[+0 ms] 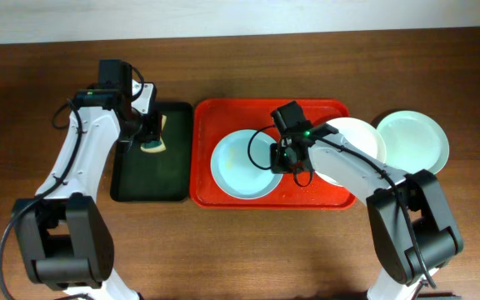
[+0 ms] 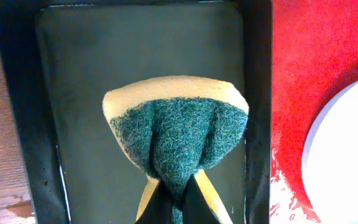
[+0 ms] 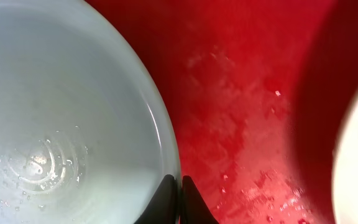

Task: Clean dirty plates on tray and stack at the side
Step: 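Carry the sponge right over the light blue plate with the left gripper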

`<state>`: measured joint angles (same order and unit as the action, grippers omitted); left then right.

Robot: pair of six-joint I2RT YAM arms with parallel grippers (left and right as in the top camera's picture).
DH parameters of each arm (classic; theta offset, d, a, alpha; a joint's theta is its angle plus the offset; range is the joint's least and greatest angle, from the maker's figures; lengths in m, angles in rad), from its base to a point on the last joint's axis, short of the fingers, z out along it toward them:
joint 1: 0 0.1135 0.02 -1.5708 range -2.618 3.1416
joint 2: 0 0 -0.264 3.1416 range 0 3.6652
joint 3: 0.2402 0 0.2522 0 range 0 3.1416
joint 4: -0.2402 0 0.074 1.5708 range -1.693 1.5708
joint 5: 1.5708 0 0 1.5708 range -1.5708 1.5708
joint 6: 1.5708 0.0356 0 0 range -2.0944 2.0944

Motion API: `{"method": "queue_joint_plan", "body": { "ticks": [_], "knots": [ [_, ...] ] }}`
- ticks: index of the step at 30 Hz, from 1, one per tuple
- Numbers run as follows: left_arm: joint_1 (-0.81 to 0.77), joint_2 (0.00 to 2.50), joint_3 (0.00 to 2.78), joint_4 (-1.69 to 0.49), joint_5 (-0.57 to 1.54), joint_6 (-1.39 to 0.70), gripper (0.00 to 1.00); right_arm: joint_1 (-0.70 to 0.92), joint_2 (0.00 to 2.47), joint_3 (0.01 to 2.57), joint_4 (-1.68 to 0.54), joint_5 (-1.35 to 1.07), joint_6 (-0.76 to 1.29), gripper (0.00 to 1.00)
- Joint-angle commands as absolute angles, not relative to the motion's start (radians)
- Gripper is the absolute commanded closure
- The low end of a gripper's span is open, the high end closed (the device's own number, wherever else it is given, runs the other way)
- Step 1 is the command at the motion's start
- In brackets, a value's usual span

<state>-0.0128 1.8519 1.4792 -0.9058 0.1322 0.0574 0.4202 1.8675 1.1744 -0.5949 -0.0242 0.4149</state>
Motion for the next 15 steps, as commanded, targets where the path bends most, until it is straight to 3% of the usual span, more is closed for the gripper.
{"method": "queue_joint_plan", "body": {
  "ticks": [1, 3, 5, 6, 12, 15],
  "knots": [
    [-0.013, 1.857, 1.502, -0.902, 0.158, 0.078, 1.00, 0.418, 1.875, 1.161, -0.570, -0.046, 0.320, 0.96],
    [-0.013, 1.857, 1.502, -0.902, 0.157, 0.078, 1.00, 0.417, 1.875, 1.161, -0.561, -0.045, 0.310, 0.89],
    [-0.013, 1.857, 1.502, -0.902, 0.158, 0.078, 1.00, 0.417, 1.875, 1.161, -0.562, -0.045, 0.310, 0.68],
    [-0.013, 1.857, 1.502, -0.902, 0.158, 0.078, 1.00, 0.417, 1.874, 1.162, -0.562, -0.045, 0.310, 0.64],
    [-0.017, 1.857, 1.502, -0.900, 0.157, 0.078, 1.00, 0.368, 1.851, 1.208, -0.635, -0.134, 0.311, 0.60],
    [-0.031, 1.857, 1.502, -0.900, 0.153, 0.093, 1.00, 0.314, 1.850, 1.217, -0.685, -0.268, 0.311, 0.52]
  ]
}}
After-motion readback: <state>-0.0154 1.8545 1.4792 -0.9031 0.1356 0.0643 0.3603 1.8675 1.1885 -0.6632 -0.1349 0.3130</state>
